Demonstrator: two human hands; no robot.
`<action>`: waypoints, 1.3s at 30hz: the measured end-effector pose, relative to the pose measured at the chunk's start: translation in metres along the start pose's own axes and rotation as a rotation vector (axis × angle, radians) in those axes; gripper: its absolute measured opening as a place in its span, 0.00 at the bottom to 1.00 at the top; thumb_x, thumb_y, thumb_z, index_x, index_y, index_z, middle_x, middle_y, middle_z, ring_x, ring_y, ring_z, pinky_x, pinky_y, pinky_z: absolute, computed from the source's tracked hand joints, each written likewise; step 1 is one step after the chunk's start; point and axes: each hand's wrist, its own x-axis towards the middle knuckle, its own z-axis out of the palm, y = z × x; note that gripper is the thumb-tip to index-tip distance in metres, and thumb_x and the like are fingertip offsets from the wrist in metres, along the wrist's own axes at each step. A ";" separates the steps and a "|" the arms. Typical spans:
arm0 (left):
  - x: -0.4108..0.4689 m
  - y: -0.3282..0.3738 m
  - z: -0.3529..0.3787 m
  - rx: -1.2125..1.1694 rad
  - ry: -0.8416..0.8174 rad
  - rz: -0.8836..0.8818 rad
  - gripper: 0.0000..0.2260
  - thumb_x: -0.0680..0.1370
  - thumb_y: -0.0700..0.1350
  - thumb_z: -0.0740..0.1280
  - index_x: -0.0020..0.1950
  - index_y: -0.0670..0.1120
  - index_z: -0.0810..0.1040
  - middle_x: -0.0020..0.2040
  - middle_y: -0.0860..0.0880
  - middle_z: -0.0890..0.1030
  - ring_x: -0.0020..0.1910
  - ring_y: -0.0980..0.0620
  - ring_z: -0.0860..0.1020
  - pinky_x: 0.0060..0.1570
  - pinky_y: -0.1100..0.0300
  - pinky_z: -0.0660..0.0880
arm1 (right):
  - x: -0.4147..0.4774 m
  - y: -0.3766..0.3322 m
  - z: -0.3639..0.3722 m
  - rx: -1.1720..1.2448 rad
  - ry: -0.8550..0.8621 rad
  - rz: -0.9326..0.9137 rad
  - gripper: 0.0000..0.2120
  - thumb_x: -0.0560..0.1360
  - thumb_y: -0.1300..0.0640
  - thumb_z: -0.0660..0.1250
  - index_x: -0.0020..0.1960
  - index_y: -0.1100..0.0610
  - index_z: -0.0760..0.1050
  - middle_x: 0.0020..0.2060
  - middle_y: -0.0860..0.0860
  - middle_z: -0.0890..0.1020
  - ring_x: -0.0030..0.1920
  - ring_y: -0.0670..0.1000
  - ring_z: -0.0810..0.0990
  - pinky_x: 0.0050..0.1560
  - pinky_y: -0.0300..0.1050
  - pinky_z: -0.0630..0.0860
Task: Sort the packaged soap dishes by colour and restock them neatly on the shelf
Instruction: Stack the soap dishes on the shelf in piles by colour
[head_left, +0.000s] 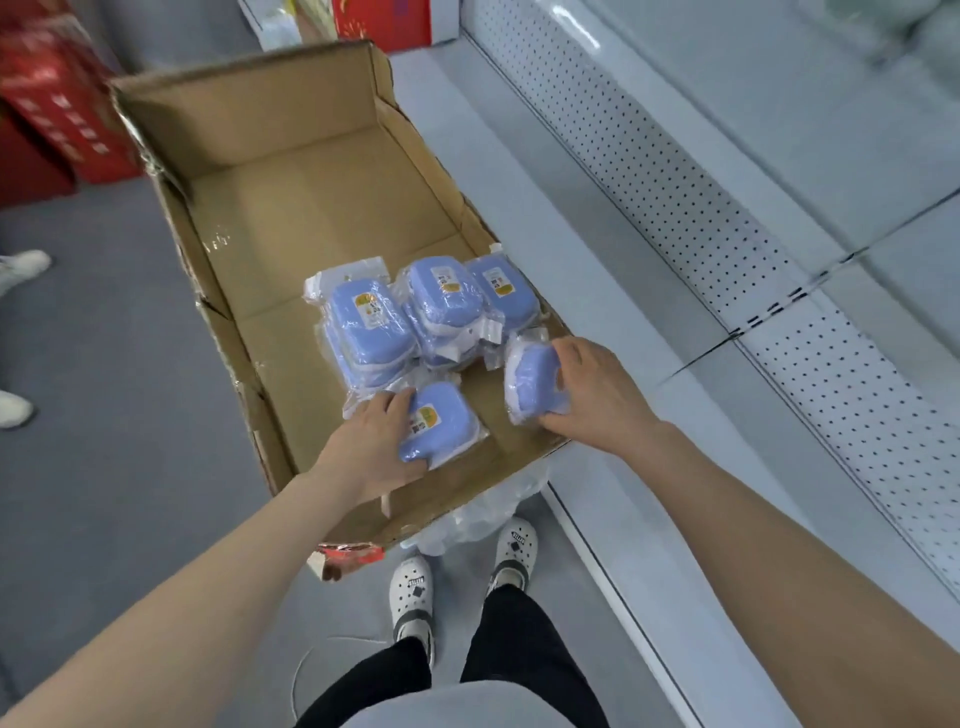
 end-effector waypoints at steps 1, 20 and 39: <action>0.002 0.007 -0.010 -0.011 0.015 0.029 0.40 0.70 0.60 0.71 0.76 0.46 0.59 0.64 0.47 0.72 0.61 0.44 0.72 0.58 0.53 0.72 | -0.008 0.001 -0.011 0.021 0.046 0.031 0.33 0.65 0.45 0.73 0.63 0.62 0.70 0.55 0.57 0.76 0.53 0.59 0.77 0.54 0.51 0.72; 0.109 0.300 -0.192 -0.039 0.286 0.761 0.37 0.69 0.64 0.70 0.74 0.50 0.64 0.66 0.46 0.73 0.60 0.43 0.75 0.57 0.51 0.71 | -0.200 0.112 -0.249 0.002 0.729 0.644 0.38 0.68 0.34 0.71 0.70 0.51 0.65 0.57 0.49 0.78 0.55 0.52 0.76 0.49 0.44 0.71; 0.239 0.646 -0.225 0.258 0.166 1.124 0.32 0.76 0.45 0.70 0.76 0.45 0.60 0.72 0.45 0.68 0.67 0.43 0.68 0.63 0.55 0.65 | -0.276 0.345 -0.359 -0.172 0.643 0.923 0.37 0.69 0.34 0.70 0.74 0.42 0.62 0.69 0.46 0.70 0.65 0.58 0.70 0.62 0.59 0.69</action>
